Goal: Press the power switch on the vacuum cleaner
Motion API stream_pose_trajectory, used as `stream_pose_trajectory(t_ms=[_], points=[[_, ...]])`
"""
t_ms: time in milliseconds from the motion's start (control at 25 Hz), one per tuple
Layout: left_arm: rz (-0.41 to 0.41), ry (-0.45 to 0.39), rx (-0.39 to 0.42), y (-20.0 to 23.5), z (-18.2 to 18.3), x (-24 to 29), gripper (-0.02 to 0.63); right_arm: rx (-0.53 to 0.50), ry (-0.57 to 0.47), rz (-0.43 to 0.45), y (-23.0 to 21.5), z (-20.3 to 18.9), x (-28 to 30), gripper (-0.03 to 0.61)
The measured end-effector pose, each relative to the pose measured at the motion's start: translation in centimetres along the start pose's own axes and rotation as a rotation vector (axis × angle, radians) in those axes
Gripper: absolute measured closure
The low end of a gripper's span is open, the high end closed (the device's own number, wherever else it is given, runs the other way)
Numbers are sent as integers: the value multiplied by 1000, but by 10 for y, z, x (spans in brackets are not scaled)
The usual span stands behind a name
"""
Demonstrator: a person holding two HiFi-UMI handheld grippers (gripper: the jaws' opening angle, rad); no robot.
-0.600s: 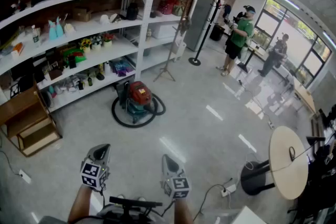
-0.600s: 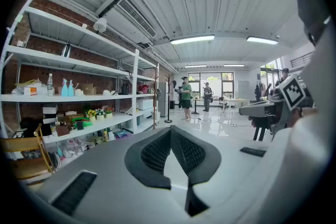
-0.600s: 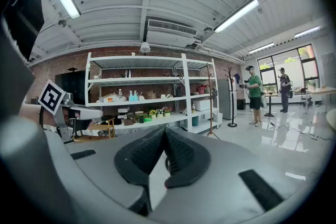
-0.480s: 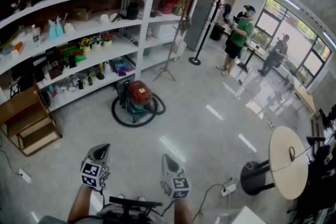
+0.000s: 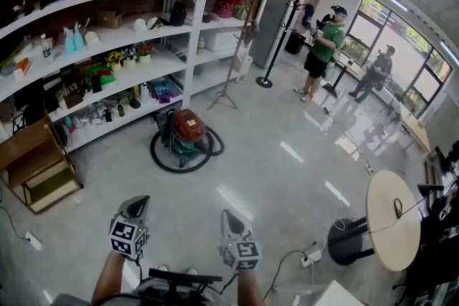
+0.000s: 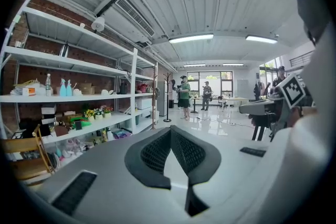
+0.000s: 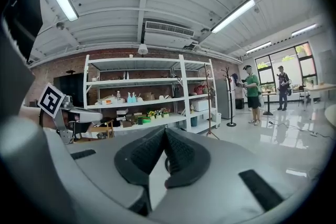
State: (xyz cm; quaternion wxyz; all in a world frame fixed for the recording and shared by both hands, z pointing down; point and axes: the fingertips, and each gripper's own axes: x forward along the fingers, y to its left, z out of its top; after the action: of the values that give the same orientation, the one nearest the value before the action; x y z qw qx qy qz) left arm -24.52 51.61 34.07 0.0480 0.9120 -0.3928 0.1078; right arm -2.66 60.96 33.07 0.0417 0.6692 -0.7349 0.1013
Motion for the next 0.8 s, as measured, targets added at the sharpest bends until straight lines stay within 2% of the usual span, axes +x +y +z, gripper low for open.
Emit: stream_pose_trajectory(t_ms=[600,800], points=[[-9,-6,25,-47,3,29,606,-7,-3,-2,-50,-7,-15,567],[1,-20,61,-64,13,30,606,-13,-5,37,-54,-5,-15,567]])
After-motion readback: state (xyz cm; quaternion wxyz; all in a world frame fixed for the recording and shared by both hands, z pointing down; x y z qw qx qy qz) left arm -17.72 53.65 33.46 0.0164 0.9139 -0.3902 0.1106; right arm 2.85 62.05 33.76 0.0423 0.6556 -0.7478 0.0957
